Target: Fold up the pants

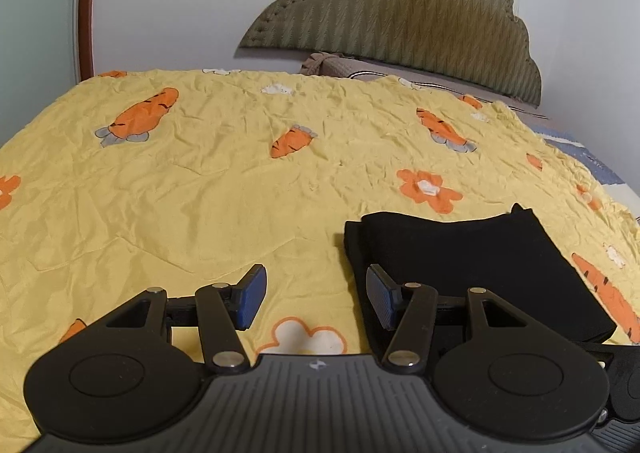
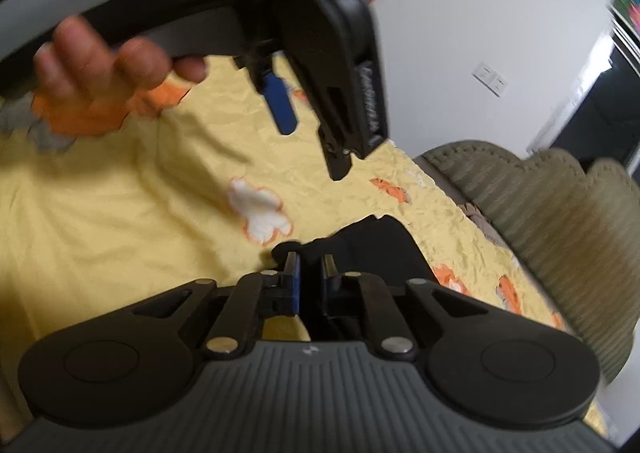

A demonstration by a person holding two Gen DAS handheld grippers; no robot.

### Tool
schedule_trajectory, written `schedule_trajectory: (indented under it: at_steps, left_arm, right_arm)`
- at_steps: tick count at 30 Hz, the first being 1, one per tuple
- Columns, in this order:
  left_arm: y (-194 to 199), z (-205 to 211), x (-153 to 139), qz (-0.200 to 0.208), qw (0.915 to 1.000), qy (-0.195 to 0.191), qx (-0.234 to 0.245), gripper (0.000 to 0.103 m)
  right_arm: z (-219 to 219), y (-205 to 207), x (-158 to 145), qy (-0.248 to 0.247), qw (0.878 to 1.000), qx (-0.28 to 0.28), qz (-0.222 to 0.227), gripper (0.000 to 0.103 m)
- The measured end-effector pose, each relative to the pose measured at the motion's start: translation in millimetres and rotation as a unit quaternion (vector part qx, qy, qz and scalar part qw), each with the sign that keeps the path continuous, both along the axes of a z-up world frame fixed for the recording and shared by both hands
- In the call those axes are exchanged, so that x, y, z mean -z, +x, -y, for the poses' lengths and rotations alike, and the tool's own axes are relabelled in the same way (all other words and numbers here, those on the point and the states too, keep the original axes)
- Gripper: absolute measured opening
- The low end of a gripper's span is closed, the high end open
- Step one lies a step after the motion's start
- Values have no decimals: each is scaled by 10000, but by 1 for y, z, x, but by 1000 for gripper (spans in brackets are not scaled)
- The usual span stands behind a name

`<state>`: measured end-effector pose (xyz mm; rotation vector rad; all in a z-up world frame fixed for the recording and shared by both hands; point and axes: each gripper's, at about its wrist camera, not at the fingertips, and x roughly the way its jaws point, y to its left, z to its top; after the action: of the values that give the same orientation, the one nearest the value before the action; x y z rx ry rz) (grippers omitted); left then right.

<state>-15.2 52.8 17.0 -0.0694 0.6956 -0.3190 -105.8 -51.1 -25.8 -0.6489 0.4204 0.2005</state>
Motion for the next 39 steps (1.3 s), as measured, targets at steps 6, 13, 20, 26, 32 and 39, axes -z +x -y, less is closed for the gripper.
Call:
schedule_trajectory:
  at_steps: [6, 13, 20, 26, 32, 39]
  left_arm:
    - [8, 12, -2, -154, 9989, -305, 309, 55]
    - [31, 52, -9, -101, 9880, -901, 1252, 55]
    - [61, 92, 29, -552, 9912, -488, 1101, 54]
    - [46, 102, 18, -159, 9964, 181, 807, 54]
    - [22, 99, 7, -139, 9978, 311, 565, 57]
    - [-21, 102, 2, 77, 9959, 821, 363, 66]
  right_arm:
    - [1, 6, 9, -7, 9995, -38, -315, 14]
    - [47, -9, -32, 1340, 9902, 169, -349, 18]
    - [105, 3, -21, 2134, 9627, 1523, -664, 19]
    - [105, 0, -19, 1917, 9654, 1661, -600, 35]
    - [123, -29, -39, 2546, 9439, 2105, 13, 68]
    - [141, -58, -39, 3246, 9065, 2697, 106, 103]
